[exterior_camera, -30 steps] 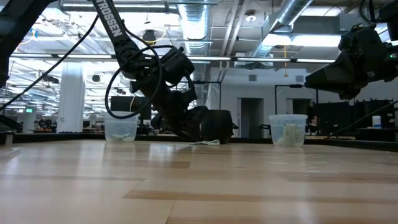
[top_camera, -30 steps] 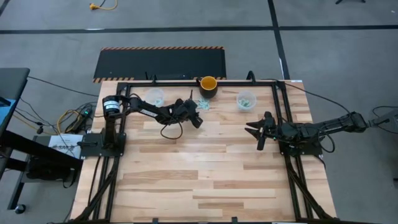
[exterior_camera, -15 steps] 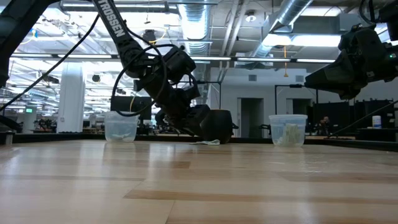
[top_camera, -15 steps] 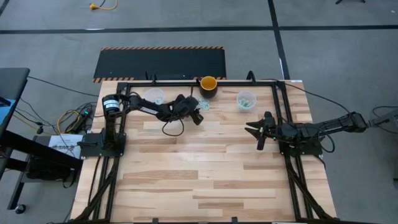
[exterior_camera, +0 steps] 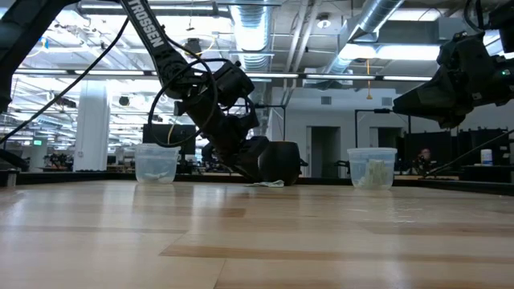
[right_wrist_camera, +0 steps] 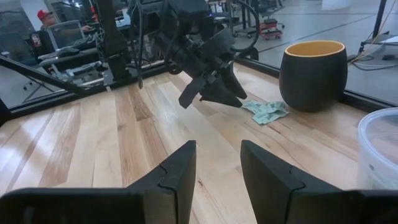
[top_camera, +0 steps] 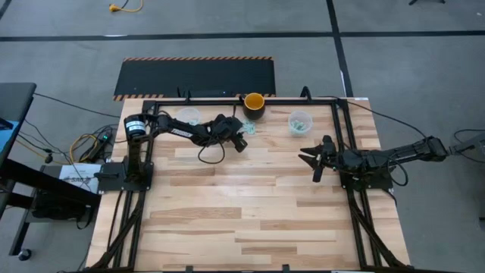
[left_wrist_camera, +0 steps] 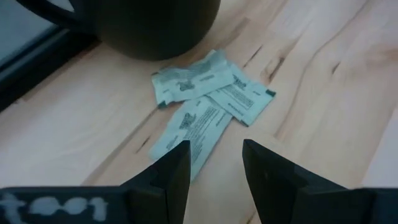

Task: Pick and place Stevia / Truvia into bins
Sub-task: Put the stevia packet into the left transparent container

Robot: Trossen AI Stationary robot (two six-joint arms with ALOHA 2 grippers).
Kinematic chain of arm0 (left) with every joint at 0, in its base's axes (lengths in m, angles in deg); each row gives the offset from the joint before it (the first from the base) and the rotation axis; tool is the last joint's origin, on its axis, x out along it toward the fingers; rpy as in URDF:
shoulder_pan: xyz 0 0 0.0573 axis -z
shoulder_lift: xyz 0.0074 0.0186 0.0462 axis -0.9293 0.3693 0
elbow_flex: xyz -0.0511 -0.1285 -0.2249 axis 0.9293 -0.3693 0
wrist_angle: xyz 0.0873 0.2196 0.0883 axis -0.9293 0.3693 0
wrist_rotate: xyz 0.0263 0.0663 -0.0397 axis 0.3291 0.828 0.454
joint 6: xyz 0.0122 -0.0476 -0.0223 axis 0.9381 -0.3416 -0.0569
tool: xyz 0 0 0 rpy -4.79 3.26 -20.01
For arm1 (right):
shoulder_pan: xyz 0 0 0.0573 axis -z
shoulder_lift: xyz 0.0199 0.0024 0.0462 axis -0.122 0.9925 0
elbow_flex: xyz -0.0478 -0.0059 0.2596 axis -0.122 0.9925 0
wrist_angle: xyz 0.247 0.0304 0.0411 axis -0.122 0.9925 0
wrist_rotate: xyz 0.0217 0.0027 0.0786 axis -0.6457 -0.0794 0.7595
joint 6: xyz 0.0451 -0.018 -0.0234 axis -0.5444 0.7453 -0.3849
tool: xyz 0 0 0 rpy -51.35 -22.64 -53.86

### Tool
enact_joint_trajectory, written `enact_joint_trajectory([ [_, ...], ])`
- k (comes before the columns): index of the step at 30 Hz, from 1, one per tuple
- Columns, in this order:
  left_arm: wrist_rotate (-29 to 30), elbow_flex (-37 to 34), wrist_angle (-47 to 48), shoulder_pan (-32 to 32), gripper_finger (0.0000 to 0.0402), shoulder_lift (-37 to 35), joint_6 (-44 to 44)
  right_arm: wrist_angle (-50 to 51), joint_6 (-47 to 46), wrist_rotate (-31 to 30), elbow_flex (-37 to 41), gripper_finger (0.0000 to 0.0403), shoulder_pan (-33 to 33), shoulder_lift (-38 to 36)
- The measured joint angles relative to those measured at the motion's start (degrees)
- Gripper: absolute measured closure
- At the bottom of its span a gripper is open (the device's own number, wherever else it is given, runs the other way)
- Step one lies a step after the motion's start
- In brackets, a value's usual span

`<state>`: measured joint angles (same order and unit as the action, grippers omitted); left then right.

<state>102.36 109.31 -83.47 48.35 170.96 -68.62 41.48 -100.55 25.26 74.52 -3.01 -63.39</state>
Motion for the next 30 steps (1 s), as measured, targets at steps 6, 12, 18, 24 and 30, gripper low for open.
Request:
enact_joint_trajectory([
  [6,0.69,0.00,0.49,-0.12,0.0264,0.00,-0.13,0.00,0.00,-0.05,0.00,0.0282,0.00,-0.01],
  [12,0.66,0.00,0.99,-0.43,0.0264,0.04,-0.33,0.00,0.00,-0.16,0.00,0.0282,0.00,0.00],
  [18,0.33,0.00,1.51,-0.42,0.0264,0.07,-1.06,0.00,0.00,-0.16,0.00,0.0282,0.00,-0.01],
  [24,-1.95,0.02,2.40,-0.42,0.0264,0.07,-1.21,0.00,0.00,-0.14,0.00,0.0282,-0.02,0.01],
  [30,-2.12,0.02,2.85,-0.44,0.0268,0.09,-1.36,0.00,0.00,-0.14,0.00,0.0282,-0.02,-0.01],
])
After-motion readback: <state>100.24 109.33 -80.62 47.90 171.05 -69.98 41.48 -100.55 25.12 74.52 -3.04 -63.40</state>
